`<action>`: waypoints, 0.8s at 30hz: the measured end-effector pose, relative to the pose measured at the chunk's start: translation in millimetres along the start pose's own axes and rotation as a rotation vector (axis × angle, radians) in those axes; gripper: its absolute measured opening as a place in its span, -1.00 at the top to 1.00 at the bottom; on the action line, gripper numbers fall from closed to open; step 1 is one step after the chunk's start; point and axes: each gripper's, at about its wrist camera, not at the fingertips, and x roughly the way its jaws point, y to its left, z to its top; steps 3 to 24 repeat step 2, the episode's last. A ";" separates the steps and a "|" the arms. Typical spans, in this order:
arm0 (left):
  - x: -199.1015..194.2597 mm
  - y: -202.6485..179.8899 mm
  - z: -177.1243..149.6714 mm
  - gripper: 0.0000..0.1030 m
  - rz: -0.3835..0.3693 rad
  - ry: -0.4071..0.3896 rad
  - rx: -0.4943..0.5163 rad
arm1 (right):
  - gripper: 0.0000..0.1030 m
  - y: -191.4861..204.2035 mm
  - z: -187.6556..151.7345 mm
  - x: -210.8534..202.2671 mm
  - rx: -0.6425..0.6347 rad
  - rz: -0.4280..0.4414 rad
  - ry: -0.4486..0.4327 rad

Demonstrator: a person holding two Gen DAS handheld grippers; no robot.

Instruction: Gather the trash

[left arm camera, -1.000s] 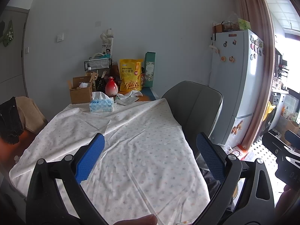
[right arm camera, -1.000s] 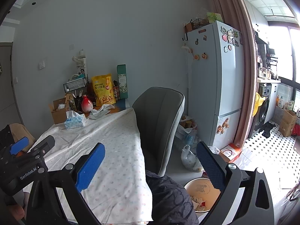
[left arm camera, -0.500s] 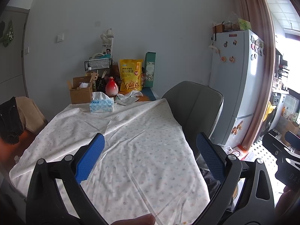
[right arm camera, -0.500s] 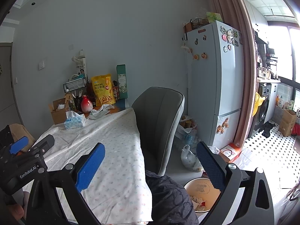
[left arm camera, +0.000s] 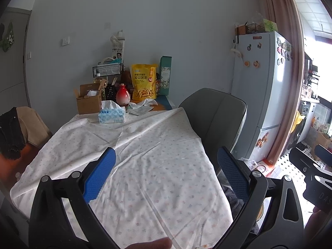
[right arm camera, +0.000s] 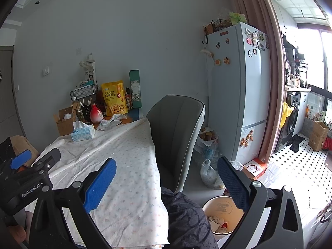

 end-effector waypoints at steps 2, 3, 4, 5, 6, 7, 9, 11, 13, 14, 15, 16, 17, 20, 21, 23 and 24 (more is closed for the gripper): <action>3.3 1.1 -1.2 -0.89 -0.002 0.010 -0.002 | -0.86 -0.6 -0.1 0.5 0.000 0.001 0.003; 3.3 1.1 -1.2 -0.89 -0.002 0.010 -0.002 | -0.86 -0.6 -0.1 0.5 0.000 0.001 0.003; 3.3 1.1 -1.2 -0.89 -0.002 0.010 -0.002 | -0.86 -0.6 -0.1 0.5 0.000 0.001 0.003; 3.3 1.1 -1.2 -0.89 -0.002 0.010 -0.002 | -0.86 -0.6 -0.1 0.5 0.000 0.001 0.003; 3.3 1.1 -1.2 -0.89 -0.002 0.010 -0.002 | -0.86 -0.6 -0.1 0.5 0.000 0.001 0.003; 3.3 1.1 -1.2 -0.89 -0.002 0.010 -0.002 | -0.86 -0.6 -0.1 0.5 0.000 0.001 0.003; 3.3 1.1 -1.2 -0.89 -0.002 0.010 -0.002 | -0.86 -0.6 -0.1 0.5 0.000 0.001 0.003; 3.3 1.1 -1.2 -0.89 -0.002 0.010 -0.002 | -0.86 -0.6 -0.1 0.5 0.000 0.001 0.003; 3.3 1.1 -1.2 -0.89 -0.002 0.010 -0.002 | -0.86 -0.6 -0.1 0.5 0.000 0.001 0.003; 3.3 1.1 -1.2 -0.89 -0.002 0.010 -0.002 | -0.86 -0.6 -0.1 0.5 0.000 0.001 0.003; 3.3 1.1 -1.2 -0.89 -0.002 0.010 -0.002 | -0.86 -0.6 -0.1 0.5 0.000 0.001 0.003; 3.3 1.1 -1.2 -0.89 -0.002 0.010 -0.002 | -0.86 -0.6 -0.1 0.5 0.000 0.001 0.003; 3.3 1.1 -1.2 -0.89 -0.002 0.010 -0.002 | -0.86 -0.6 -0.1 0.5 0.000 0.001 0.003; 3.3 1.1 -1.2 -0.89 -0.002 0.010 -0.002 | -0.86 -0.6 -0.1 0.5 0.000 0.001 0.003; 3.3 1.1 -1.2 -0.89 -0.002 0.010 -0.002 | -0.86 -0.6 -0.1 0.5 0.000 0.001 0.003; 3.3 1.1 -1.2 -0.89 -0.002 0.010 -0.002 | -0.86 -0.6 -0.1 0.5 0.000 0.001 0.003; 3.3 1.1 -1.2 -0.89 -0.002 0.010 -0.002 | -0.86 -0.6 -0.1 0.5 0.000 0.001 0.003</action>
